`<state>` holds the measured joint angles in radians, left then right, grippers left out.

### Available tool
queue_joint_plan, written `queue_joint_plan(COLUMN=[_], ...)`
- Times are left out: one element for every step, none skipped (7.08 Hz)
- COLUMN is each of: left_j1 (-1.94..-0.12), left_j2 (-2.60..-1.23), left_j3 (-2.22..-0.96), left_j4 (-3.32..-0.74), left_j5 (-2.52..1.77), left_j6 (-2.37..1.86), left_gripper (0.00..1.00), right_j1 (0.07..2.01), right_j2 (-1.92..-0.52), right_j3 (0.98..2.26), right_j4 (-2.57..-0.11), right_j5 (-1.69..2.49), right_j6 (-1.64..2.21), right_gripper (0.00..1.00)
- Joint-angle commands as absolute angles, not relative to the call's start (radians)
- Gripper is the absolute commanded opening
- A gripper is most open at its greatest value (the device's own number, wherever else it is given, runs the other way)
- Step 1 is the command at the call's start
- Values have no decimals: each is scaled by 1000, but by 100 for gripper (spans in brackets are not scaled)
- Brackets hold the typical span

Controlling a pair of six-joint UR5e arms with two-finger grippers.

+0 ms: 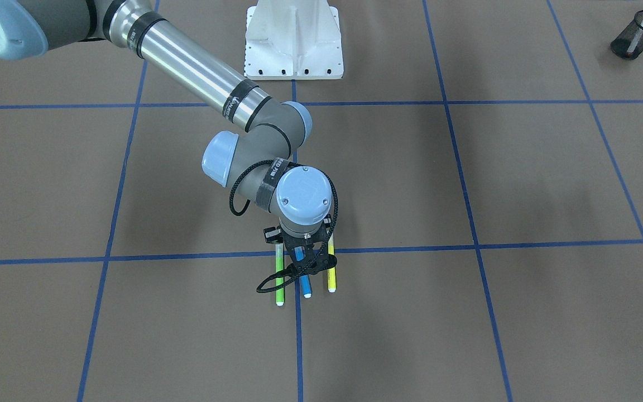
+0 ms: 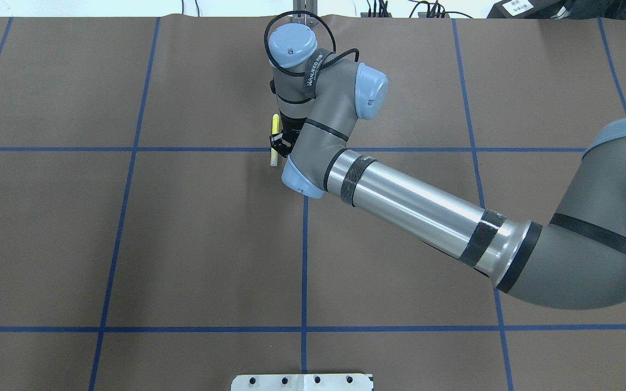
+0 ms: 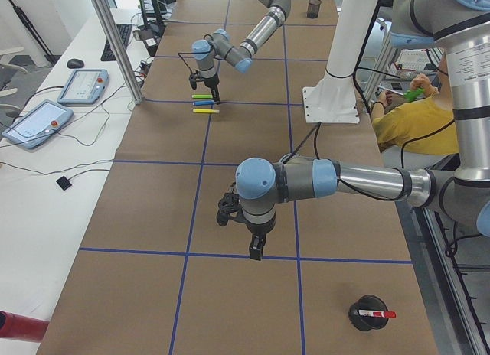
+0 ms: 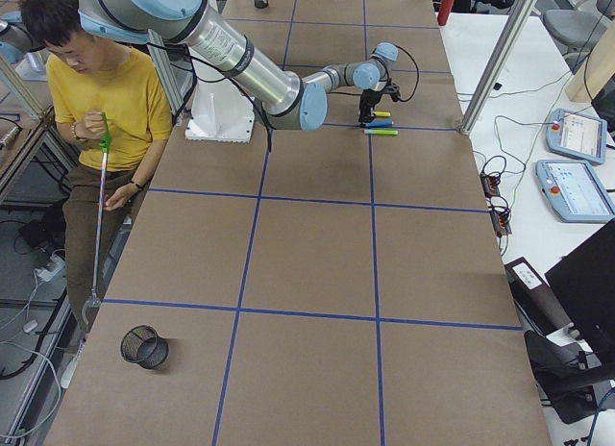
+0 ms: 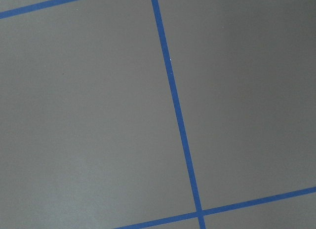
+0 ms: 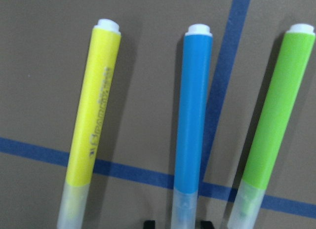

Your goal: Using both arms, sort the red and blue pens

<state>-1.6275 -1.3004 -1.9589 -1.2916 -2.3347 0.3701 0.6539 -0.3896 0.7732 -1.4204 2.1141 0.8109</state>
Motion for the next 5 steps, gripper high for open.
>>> queue_joint_plan(left_j1=[-1628,-1628,-1628,-1628,-1628], left_j2=[-1299,-1298,-1296,-1296,-1296], left_j3=[-1959,-1959,-1959,-1959,-1959], left_j4=[-1292,-1292,-1292,-1292,-1292], left_j5=[-2335,-2335,-2335,-2335,-2335], left_j6=[371,371,371,371,371], left_gripper=[100,100,100,100,100], right_j1=[652,650,650,649,649], right_j2=[-390,-390,-390,-390,-391], right_j3=[773,773,773,773,773], right_j4=[-1420,-1417,-1417,-1417,-1417], right_j5=[2115,2114,2114,2114,2112], right_j6=[833,834,834,834,833], right_gripper=[41,41,40,40,38])
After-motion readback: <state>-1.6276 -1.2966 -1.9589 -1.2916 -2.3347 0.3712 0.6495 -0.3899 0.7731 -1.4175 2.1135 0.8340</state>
